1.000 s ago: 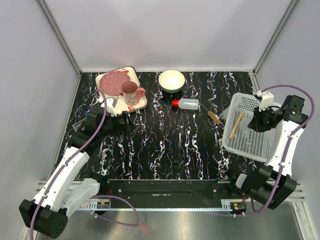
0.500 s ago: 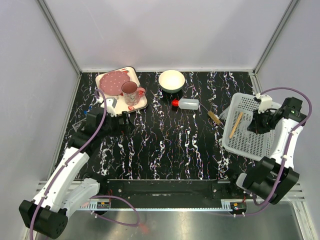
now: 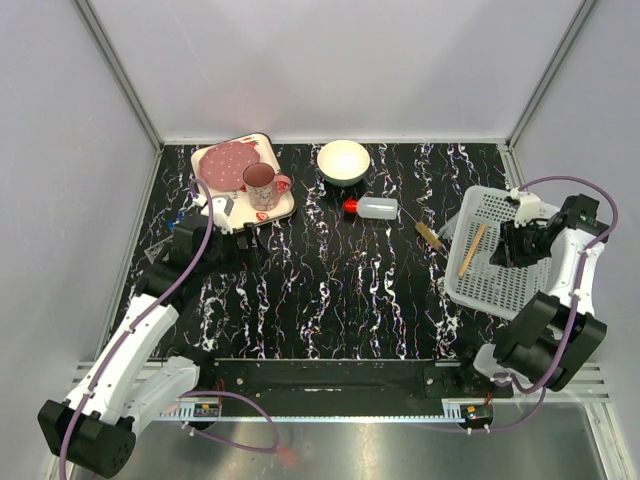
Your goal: Organize the chemistry lab equipment
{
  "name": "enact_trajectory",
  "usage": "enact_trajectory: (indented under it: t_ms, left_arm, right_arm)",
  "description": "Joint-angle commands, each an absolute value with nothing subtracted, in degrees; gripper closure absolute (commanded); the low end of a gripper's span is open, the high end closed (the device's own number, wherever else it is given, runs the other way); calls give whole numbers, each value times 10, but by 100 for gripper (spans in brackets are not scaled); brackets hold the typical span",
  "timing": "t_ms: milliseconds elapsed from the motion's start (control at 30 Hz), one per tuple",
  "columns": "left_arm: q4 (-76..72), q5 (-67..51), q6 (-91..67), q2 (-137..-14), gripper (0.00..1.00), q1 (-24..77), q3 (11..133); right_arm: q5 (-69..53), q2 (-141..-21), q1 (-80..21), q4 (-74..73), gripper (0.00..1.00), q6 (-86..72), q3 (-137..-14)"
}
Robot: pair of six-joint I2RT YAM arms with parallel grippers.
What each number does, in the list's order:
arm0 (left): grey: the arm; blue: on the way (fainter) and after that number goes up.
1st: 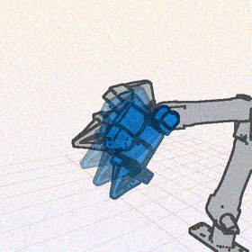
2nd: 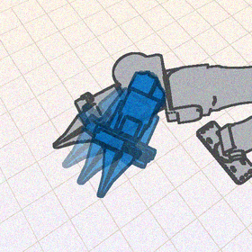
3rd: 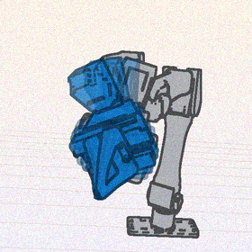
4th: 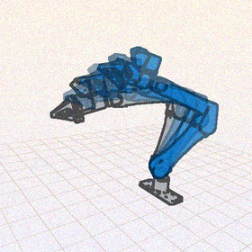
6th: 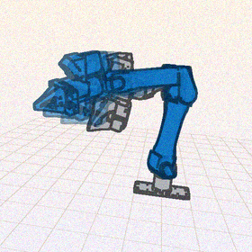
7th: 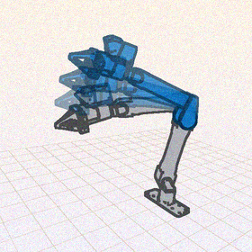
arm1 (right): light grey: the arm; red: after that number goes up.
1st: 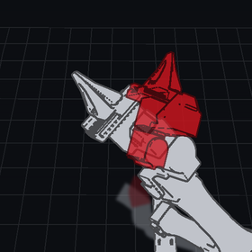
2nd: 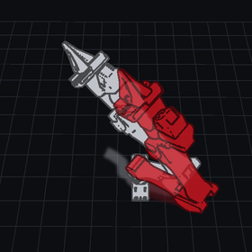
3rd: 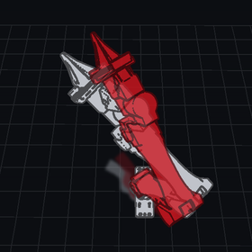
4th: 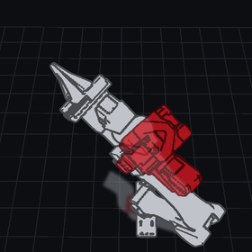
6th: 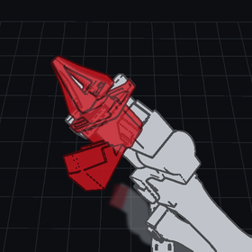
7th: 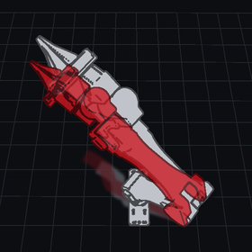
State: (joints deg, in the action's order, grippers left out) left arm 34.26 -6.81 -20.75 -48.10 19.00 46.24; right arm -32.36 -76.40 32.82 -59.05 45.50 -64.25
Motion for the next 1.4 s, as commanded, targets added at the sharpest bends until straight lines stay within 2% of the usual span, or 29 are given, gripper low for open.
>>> enact_trajectory:
  t_ms: [0,100,233,367,467,733,967,1200,1333,1367]
  left_arm:
    - [330,-55,-200,-472,1,185,463]
    - [330,-54,-200,-473,1,186,464]
    - [329,-54,-200,-474,1,186,463]
    - [329,-55,-200,-476,1,186,465]
    - [329,-54,-200,-477,1,186,465]
    - [330,-48,-200,-478,1,186,464]
    - [330,-39,-200,-473,1,185,462]
    - [330,-35,-200,-476,1,185,461]
    - [330,-34,-200,-483,1,185,461]
    - [331,-33,-200,-483,1,185,461]
  right_arm:
    - [-313,-785,332,-578,55,463,-654]
    - [-308,-784,331,-580,43,467,-666]
    - [-323,-781,332,-597,36,475,-697]
    - [-400,-793,328,-627,28,461,-749]
    - [-414,-813,289,-638,28,432,-791]
    - [-355,-888,95,-599,22,347,-866]
    - [-221,-1041,-18,-584,21,286,-943]
    - [-143,-1148,-47,-527,21,242,-991]
    - [-120,-1204,-54,-521,26,237,-1021]
    - [-119,-1222,-54,-521,30,236,-1032]
